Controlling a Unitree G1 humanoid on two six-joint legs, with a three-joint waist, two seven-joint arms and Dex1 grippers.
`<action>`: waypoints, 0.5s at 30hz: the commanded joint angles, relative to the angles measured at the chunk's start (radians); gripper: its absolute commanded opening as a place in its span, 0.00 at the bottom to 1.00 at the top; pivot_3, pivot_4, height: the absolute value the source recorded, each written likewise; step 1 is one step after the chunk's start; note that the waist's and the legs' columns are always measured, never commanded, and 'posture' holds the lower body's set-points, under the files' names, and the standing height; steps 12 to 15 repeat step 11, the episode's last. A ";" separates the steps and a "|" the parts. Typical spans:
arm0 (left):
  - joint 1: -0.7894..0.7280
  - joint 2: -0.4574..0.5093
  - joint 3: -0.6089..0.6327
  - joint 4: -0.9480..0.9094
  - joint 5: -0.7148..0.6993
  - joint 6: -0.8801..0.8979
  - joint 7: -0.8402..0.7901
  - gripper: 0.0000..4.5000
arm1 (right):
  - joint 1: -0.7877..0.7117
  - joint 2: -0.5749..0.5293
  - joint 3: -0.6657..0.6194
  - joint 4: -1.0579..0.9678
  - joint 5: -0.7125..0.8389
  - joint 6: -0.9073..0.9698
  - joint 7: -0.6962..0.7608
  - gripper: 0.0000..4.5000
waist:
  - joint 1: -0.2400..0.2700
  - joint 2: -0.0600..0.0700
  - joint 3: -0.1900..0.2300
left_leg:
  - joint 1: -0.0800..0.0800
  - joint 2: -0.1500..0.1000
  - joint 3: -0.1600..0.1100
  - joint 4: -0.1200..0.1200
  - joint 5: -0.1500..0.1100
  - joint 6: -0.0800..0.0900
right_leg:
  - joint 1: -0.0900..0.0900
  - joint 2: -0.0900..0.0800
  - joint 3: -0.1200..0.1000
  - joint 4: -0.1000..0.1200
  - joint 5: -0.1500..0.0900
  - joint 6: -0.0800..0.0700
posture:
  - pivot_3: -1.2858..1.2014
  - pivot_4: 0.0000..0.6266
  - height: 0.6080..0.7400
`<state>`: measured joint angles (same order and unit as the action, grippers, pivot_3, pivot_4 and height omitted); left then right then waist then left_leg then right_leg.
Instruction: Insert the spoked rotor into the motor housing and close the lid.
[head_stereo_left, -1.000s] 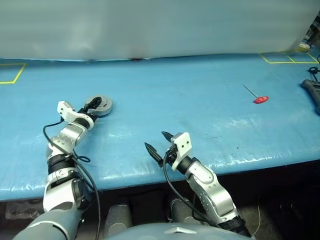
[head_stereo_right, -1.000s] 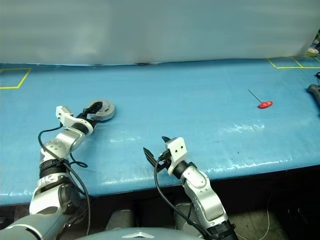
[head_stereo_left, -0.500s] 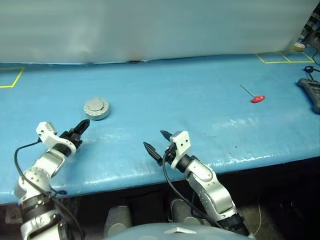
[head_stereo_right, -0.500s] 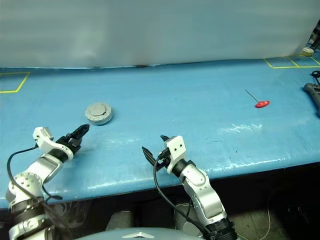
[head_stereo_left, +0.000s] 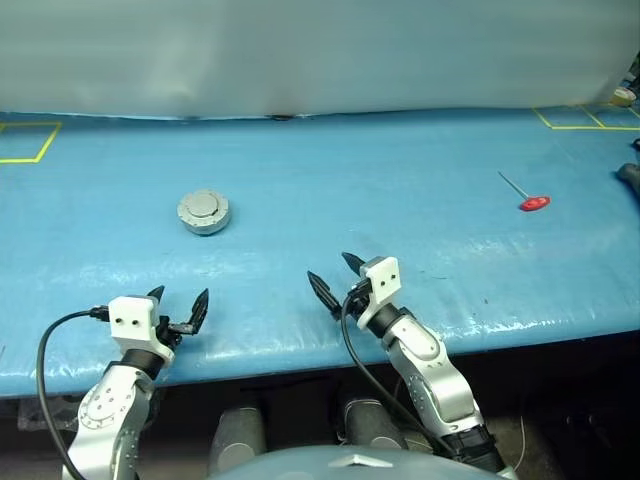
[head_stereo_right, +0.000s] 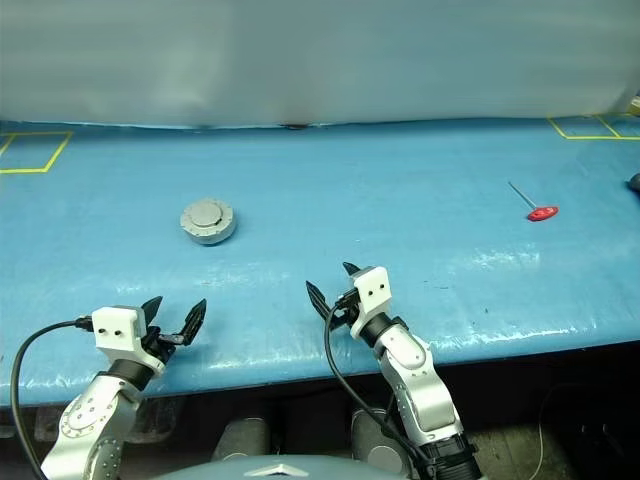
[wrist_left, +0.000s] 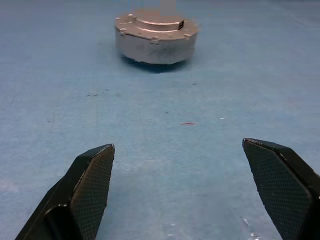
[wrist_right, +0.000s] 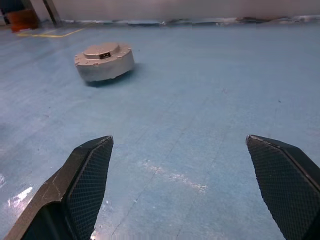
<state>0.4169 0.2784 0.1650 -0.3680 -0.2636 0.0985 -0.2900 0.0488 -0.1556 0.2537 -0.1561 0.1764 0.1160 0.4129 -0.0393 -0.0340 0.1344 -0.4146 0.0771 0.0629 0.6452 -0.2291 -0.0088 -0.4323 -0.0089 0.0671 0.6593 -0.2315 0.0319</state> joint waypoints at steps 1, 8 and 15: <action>0.032 0.011 -0.069 -0.045 0.098 -0.136 -0.037 0.99 | -0.004 -0.052 -0.001 -0.022 0.005 -0.017 0.076 1.00 | 0.002 0.000 0.000 | 0.000 0.000 0.000 0.000 0.000 0.000 | 0.000 0.000 0.000 0.000 0.000 0.000 | 0.52 0.24 1.00; 0.042 0.022 -0.106 -0.031 0.082 -0.179 -0.109 0.99 | 0.000 -0.108 -0.031 -0.049 0.044 0.002 0.141 1.00 | 0.002 0.000 0.001 | 0.001 0.002 0.003 0.002 0.000 0.000 | 0.001 0.003 -0.001 0.001 -0.003 0.005 | 0.52 0.24 1.00; 0.038 0.013 -0.104 -0.024 0.065 -0.179 -0.115 0.99 | 0.012 -0.125 -0.033 -0.065 0.056 0.011 0.160 1.00 | 0.002 0.000 0.001 | 0.001 0.002 0.004 0.002 0.000 0.000 | 0.001 0.002 -0.001 0.001 -0.003 0.006 | 0.52 0.24 1.00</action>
